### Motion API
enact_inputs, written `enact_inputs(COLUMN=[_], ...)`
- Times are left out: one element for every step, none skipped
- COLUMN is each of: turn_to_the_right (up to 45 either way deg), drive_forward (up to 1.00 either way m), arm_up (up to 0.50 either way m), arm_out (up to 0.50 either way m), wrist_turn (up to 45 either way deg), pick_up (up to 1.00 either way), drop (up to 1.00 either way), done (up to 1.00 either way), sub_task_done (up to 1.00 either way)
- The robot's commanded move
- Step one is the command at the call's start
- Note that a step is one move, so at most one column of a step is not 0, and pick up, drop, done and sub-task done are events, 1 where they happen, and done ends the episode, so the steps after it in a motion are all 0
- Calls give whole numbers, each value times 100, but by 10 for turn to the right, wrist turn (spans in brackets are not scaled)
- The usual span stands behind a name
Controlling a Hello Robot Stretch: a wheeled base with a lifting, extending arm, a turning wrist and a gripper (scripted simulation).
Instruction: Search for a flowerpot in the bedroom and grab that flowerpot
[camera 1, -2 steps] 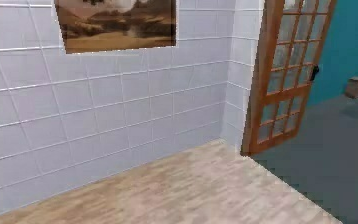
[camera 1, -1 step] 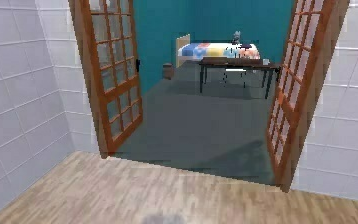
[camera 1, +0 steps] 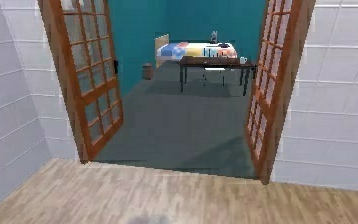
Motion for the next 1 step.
enact_inputs(turn_to_the_right=[0], drive_forward=[100], arm_up=[0], arm_out=[0], wrist_turn=[0], pick_up=[0], drop=[0], done=[0], sub_task_done=[0])
